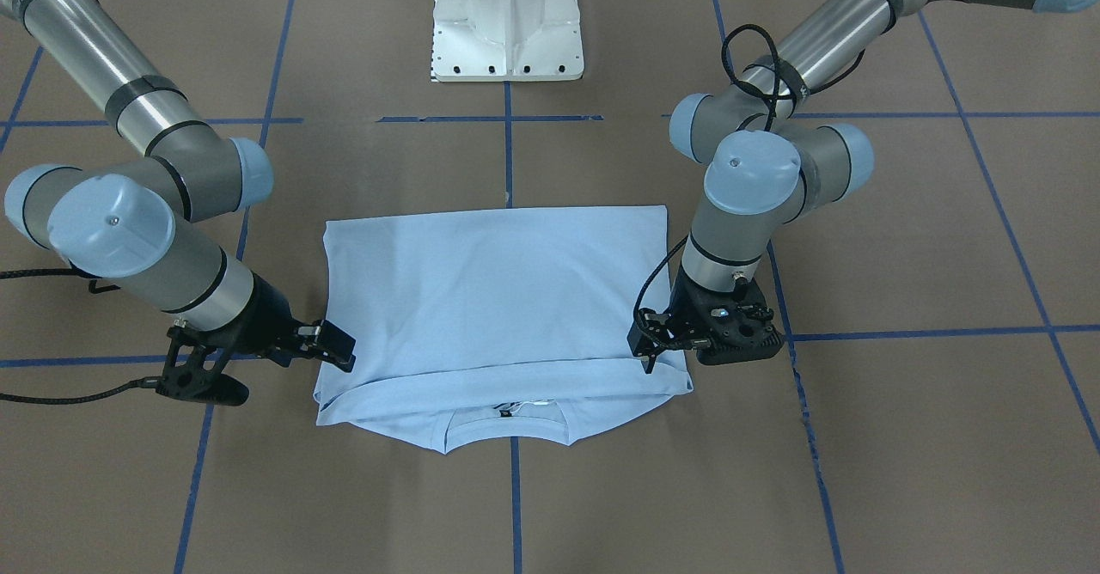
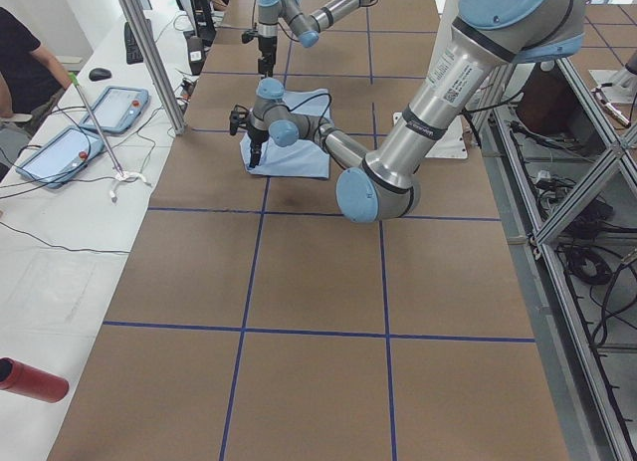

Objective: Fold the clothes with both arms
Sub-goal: 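Lay the hem down near the collar and open both grippers, then move the right gripper down to the folded shirt's corner nearest the robot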

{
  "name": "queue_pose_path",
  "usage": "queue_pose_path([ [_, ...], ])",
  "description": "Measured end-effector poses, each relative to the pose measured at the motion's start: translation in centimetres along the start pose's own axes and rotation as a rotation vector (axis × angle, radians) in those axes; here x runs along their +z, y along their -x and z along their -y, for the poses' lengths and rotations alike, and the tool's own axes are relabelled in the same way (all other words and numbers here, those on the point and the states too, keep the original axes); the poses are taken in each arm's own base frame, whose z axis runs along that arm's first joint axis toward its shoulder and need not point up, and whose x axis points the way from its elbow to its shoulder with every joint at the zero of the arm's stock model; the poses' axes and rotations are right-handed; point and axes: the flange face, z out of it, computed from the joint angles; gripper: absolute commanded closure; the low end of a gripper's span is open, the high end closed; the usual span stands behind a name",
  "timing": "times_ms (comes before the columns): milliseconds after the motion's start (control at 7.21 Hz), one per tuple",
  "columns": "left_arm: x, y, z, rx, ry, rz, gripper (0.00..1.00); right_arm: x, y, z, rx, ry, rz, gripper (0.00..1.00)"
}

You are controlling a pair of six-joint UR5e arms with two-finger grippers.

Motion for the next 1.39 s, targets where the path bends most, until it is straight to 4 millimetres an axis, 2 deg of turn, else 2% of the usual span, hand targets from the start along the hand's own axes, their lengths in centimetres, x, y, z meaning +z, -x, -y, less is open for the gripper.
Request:
queue_pose_path([
  [139,-0.5,-0.3,0.0,0.0,-0.003,-0.007,0.0,-0.6,-1.8,-3.5,-0.021,0.01,0.011,0.0],
  [416,-1.6,-0.8,-0.1,0.001,-0.01,-0.025,0.0,0.1,-4.8,-11.3,-0.067,0.019,-0.01,0.0],
  [554,-2.0,-1.0,-0.1,0.002,-0.013,-0.031,0.0,1.1,-5.5,-14.3,-0.091,0.019,-0.03,0.0],
  [693,-2.3,-1.2,-0.1,0.002,-0.015,-0.038,0.0,2.3,-5.7,-16.4,-0.108,0.022,-0.054,0.02],
  [832,-2.6,-1.3,-0.1,-0.001,-0.016,-0.042,0.0,3.4,-5.5,-17.9,-0.116,0.031,-0.084,0.13],
  [970,-2.7,-1.4,-0.2,-0.003,-0.016,-0.044,0.0,4.2,-5.3,-18.7,-0.119,0.04,-0.105,0.4],
  [1109,-2.7,-1.3,-0.2,-0.005,-0.016,-0.044,0.0,4.6,-5.2,-19.2,-0.122,0.048,-0.114,0.79],
  [1248,-2.6,-1.3,-0.2,-0.005,-0.016,-0.044,0.0,4.8,-5.2,-19.5,-0.123,0.056,-0.117,1.0],
  [1386,-2.6,-1.2,-0.2,-0.005,-0.016,-0.044,0.0,4.7,-5.1,-19.6,-0.126,0.062,-0.115,1.0],
])
